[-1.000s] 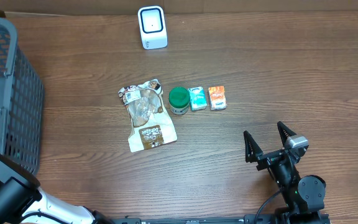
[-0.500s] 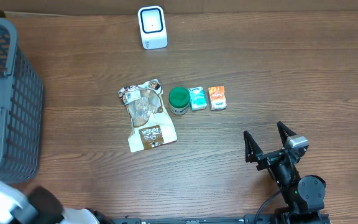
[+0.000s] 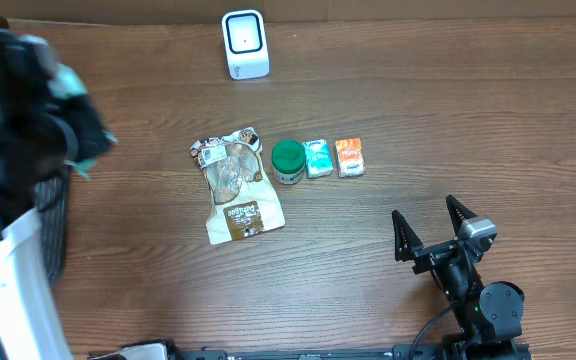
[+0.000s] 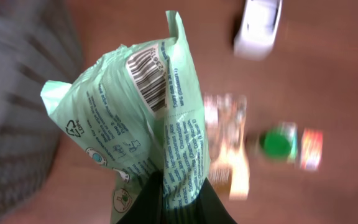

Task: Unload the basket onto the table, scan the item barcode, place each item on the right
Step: 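Grasp the light-green wrapped packet with the left gripper and lift, then place the green packet left of the mushroom bag and release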

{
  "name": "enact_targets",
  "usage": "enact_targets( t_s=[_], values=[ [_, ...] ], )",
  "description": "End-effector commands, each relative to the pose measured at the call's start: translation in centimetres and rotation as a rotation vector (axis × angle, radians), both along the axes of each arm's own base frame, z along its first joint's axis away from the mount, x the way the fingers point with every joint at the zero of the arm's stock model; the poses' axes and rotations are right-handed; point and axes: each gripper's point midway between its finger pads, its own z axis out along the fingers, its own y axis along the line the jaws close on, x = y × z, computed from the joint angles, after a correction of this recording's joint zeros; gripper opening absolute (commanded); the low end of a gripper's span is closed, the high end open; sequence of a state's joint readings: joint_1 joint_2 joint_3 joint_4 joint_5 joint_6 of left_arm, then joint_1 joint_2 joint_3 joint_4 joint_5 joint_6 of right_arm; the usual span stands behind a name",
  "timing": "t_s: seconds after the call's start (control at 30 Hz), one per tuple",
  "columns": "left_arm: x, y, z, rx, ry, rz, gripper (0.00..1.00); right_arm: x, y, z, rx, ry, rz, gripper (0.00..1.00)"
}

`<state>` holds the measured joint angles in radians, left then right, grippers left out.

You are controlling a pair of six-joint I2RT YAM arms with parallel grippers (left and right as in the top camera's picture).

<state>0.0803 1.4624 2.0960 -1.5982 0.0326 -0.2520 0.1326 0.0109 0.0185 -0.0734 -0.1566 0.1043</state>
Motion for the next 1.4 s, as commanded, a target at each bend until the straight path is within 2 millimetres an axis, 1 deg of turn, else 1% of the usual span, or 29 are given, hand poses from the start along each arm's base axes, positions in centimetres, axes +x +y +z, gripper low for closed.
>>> enact_targets(
  t_s=[0.0, 0.1, 0.23, 0.37, 0.4, 0.43, 0.53, 0.7, 0.8, 0.93, 1.03, 1.1, 1.13, 1.27, 1.3, 1.37],
  values=[
    [-0.1, -0.6, -3.8, 0.107, 0.136, -0.058, 0.04, 0.0, 0.0, -0.3, 0.000, -0.001, -0.001, 1.00],
    [0.0, -1.6, -7.5, 0.119, 0.229, -0.097, 0.04, 0.0, 0.0, -0.2, 0.000, -0.001, -0.001, 1.00],
    [0.5, -1.8, -12.0, 0.120, 0.305, -0.109, 0.05, 0.0, 0.0, -0.3, 0.000, -0.001, -0.001, 1.00],
    [1.0, -2.0, -16.3, 0.103, 0.347, -0.083, 0.04, 0.0, 0.0, -0.3, 0.000, -0.001, -0.001, 1.00],
    [1.2, -2.0, -17.8, 0.097, 0.355, -0.069, 0.05, 0.0, 0.0, -0.3, 0.000, -0.001, -0.001, 1.00],
    [1.2, -2.0, -18.7, 0.093, 0.358, -0.062, 0.05, 0.0, 0.0, -0.2, 0.000, -0.001, -0.001, 1.00],
    [1.2, -2.3, -22.0, 0.069, 0.375, -0.047, 0.04, 0.0, 0.0, -0.3, 0.000, -0.001, -0.001, 1.00],
    [1.2, -3.1, -26.8, 0.037, 0.393, -0.068, 0.04, 0.0, 0.0, -0.3, 0.000, -0.001, -0.001, 1.00],
    [1.4, -3.3, -29.0, 0.038, 0.391, -0.076, 0.04, 0.0, 0.0, -0.3, 0.000, -0.001, -0.001, 1.00],
    [1.8, -3.8, -30.7, 0.033, 0.387, -0.090, 0.06, 0.0, 0.0, -0.2, 0.000, -0.001, -0.001, 1.00],
    [2.0, -3.9, -31.2, 0.035, 0.389, -0.095, 0.13, 0.0, 0.0, -0.3, 0.000, -0.001, -0.001, 1.00],
    [2.0, -4.2, -31.3, 0.038, 0.389, -0.108, 0.25, 0.0, 0.0, -0.3, 0.000, -0.001, -0.001, 1.00],
    [2.0, -4.3, -31.3, 0.040, 0.389, -0.115, 0.27, 0.0, 0.0, -0.3, 0.000, -0.001, -0.001, 1.00],
    [2.4, -5.5, -31.1, 0.066, 0.369, -0.193, 0.54, 0.0, 0.0, -0.2, 0.000, -0.001, -0.001, 1.00],
    [2.5, -5.9, -31.1, 0.073, 0.363, -0.212, 0.58, 0.0, 0.0, -0.3, 0.001, -0.001, -0.001, 1.00],
    [2.8, -6.1, -30.9, 0.080, 0.348, -0.221, 0.61, 0.0, 0.0, -0.2, 0.000, -0.001, -0.001, 1.00]
  ],
)
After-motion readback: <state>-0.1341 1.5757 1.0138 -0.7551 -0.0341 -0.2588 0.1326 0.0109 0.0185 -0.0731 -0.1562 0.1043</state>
